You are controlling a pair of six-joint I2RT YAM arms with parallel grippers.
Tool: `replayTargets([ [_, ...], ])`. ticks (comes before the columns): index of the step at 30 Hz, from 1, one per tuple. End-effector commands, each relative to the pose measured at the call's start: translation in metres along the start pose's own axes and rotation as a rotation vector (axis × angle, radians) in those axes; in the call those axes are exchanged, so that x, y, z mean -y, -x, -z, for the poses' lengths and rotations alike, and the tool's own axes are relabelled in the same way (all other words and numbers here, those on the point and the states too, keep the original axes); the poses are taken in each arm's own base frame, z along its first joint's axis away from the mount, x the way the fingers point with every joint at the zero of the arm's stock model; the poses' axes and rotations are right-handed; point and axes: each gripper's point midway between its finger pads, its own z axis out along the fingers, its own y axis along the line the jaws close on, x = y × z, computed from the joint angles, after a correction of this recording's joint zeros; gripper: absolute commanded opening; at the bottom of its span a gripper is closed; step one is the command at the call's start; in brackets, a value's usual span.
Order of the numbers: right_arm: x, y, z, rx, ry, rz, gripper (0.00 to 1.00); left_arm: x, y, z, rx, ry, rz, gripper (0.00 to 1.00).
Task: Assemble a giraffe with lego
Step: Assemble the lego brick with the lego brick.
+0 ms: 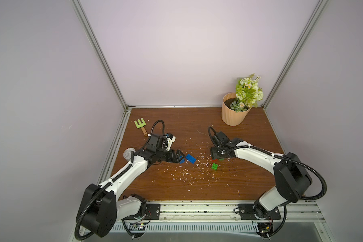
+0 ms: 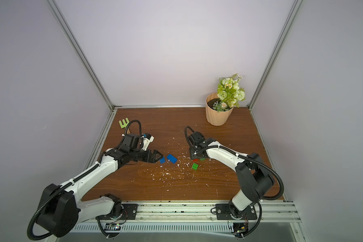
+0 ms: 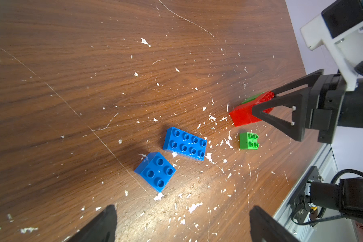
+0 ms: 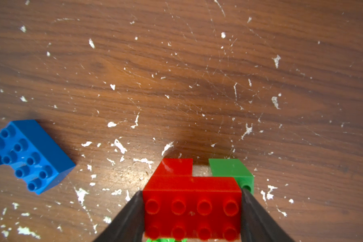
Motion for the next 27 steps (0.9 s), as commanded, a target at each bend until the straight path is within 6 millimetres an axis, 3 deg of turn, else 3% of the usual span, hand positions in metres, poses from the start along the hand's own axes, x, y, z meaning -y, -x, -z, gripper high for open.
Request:
replayTargets([
  [1, 0.014, -0.049, -0.022, -0.165, -0.053, 0.016, 0.68, 0.004, -0.004, 0.002, -0.014, -0.005, -0.006, 1.0],
  [15, -0.014, 0.015, 0.016, 0.044, 0.057, 0.011, 0.78, 0.004, -0.005, 0.002, -0.014, -0.004, -0.006, 1.0],
  [27, -0.019, 0.029, 0.049, 0.093, 0.041, 0.086, 0.86, 0.0, 0.002, 0.008, 0.014, 0.04, -0.014, 1.0],
])
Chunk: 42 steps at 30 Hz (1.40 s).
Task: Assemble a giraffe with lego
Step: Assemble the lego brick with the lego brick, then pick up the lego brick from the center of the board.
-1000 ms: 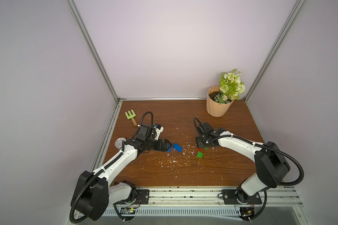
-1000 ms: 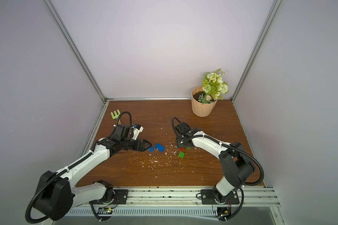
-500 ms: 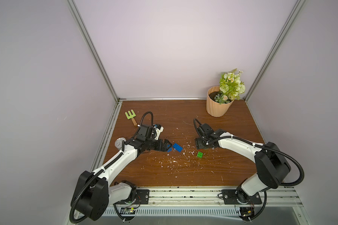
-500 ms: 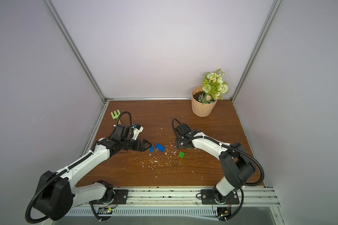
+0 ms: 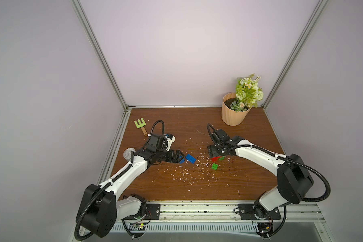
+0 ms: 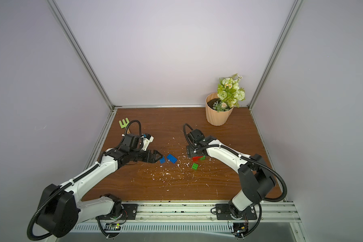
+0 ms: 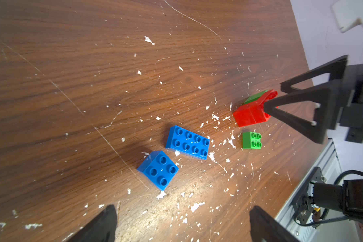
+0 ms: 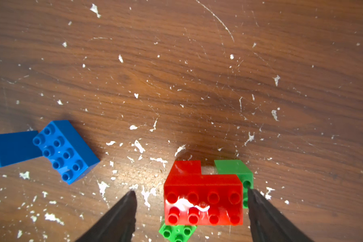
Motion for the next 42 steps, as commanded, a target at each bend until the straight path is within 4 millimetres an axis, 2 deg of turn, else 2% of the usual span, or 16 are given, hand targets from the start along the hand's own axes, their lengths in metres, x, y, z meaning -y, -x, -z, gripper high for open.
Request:
replayTargets([
  [1, -0.011, 0.013, 0.025, 0.058, 0.014, 0.054, 0.86, 0.002, 0.004, 0.007, 0.017, 0.026, -0.016, 1.0],
  [8, -0.068, 0.022, 0.037, 0.141, 0.154, 0.148, 0.83, -0.008, 0.006, 0.008, 0.02, 0.051, 0.013, 1.0],
  [15, -0.126, 0.029, 0.037, 0.214, 0.278, 0.208, 0.79, -0.033, 0.013, 0.015, 0.049, 0.098, 0.083, 0.99],
  [19, -0.152, 0.026, 0.026, 0.204, 0.32, 0.23, 0.77, -0.05, 0.012, 0.016, 0.033, 0.178, 0.113, 1.0],
  [23, -0.179, 0.021, 0.014, 0.195, 0.332, 0.276, 0.75, -0.058, 0.012, 0.016, 0.029, 0.201, 0.132, 1.0],
  [31, -0.211, 0.013, -0.013, 0.166, 0.332, 0.327, 0.73, -0.076, 0.014, 0.023, 0.048, 0.246, 0.188, 1.0],
  [40, -0.221, 0.012, -0.042, 0.131, 0.283, 0.351, 0.69, -0.082, 0.016, 0.025, 0.054, 0.261, 0.205, 1.0],
  [42, -0.224, 0.011, -0.048, 0.117, 0.283, 0.349, 0.65, -0.082, 0.015, 0.025, 0.054, 0.257, 0.207, 1.0],
])
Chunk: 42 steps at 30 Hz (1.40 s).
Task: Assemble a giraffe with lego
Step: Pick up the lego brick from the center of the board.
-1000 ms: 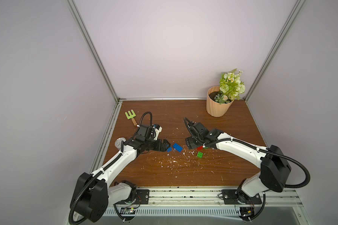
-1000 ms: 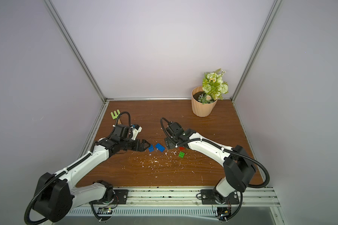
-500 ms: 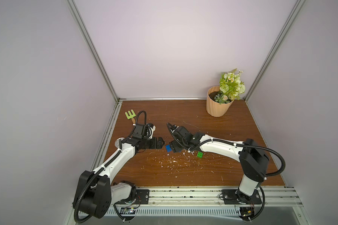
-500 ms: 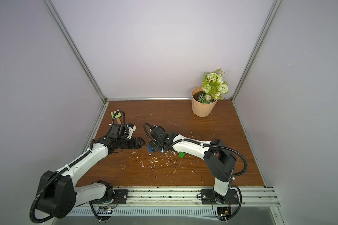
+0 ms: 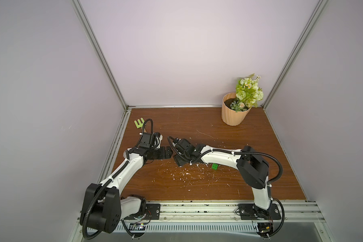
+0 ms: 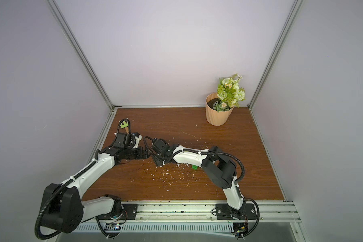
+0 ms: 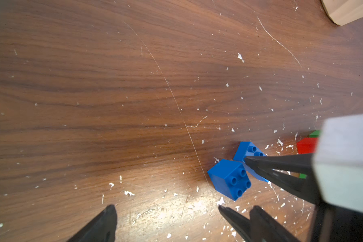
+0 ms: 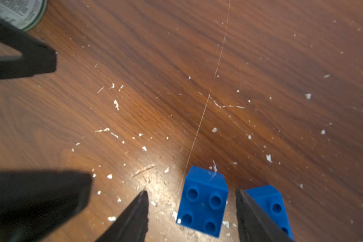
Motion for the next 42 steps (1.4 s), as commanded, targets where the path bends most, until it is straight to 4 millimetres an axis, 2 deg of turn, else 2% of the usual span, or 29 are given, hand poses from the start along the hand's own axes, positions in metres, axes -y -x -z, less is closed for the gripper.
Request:
replayTargets([
  [1, -0.004, 0.012, 0.001, 0.021, -0.008, 0.004, 0.63, -0.002, 0.008, 0.005, 0.013, 0.012, 0.025, 0.99],
  [7, 0.002, 0.003, -0.008, -0.004, -0.042, -0.005, 0.52, -0.002, 0.007, 0.006, 0.014, 0.012, 0.026, 1.0],
  [12, 0.01, 0.006, -0.001, 0.008, -0.09, -0.01, 0.36, -0.002, 0.005, 0.004, 0.002, 0.009, 0.028, 1.0],
  [16, 0.018, 0.016, 0.021, 0.037, -0.132, -0.003, 0.28, -0.003, 0.003, 0.005, 0.007, 0.01, 0.029, 1.0],
  [21, 0.023, 0.027, 0.053, 0.081, -0.145, -0.013, 0.25, 0.006, 0.003, -0.001, -0.011, -0.05, 0.01, 1.0],
  [24, 0.037, 0.019, 0.064, 0.049, -0.185, -0.031, 0.25, 0.018, -0.002, -0.003, -0.033, -0.118, 0.009, 1.0],
  [27, 0.053, 0.011, 0.081, 0.039, -0.184, -0.067, 0.24, 0.043, -0.009, -0.003, -0.031, -0.176, -0.063, 1.0],
  [31, 0.085, 0.005, 0.105, 0.048, -0.225, -0.125, 0.24, 0.069, -0.025, -0.008, -0.097, -0.243, -0.123, 0.99],
  [38, 0.126, -0.012, 0.117, 0.028, -0.296, -0.193, 0.25, 0.093, -0.023, 0.006, -0.061, -0.367, -0.158, 1.0],
  [42, 0.145, -0.02, 0.126, 0.028, -0.309, -0.233, 0.26, 0.096, -0.03, 0.003, -0.085, -0.361, -0.175, 1.0],
])
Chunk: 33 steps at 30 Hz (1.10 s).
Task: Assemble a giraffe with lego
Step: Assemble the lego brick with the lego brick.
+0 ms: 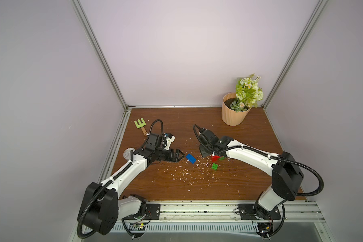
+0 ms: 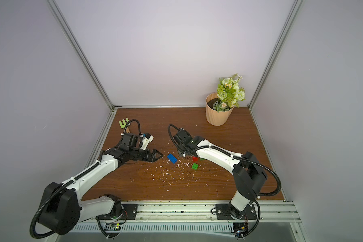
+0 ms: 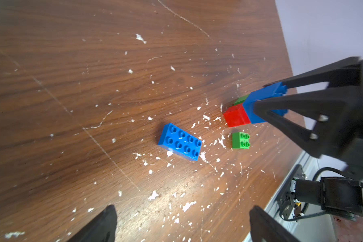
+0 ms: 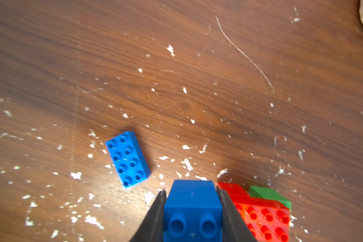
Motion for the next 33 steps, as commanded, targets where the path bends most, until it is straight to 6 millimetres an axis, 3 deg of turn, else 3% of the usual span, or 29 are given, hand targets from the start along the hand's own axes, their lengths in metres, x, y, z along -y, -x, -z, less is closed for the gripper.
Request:
replayTargets([
  [1, 0.02, 0.004, 0.015, 0.023, -0.016, -0.049, 0.26, 0.011, -0.009, -0.003, -0.027, -0.031, -0.025, 1.0],
  [9, 0.045, -0.01, 0.021, -0.011, -0.038, -0.087, 0.27, 0.018, -0.009, -0.003, -0.022, -0.047, -0.041, 1.0],
  [21, 0.051, -0.029, 0.014, -0.038, -0.016, -0.118, 0.27, 0.02, -0.013, -0.005, -0.038, -0.036, -0.054, 1.0],
  [33, 0.05, -0.03, 0.005, -0.063, -0.021, -0.125, 0.27, 0.019, -0.013, -0.005, -0.036, -0.025, -0.055, 1.0],
])
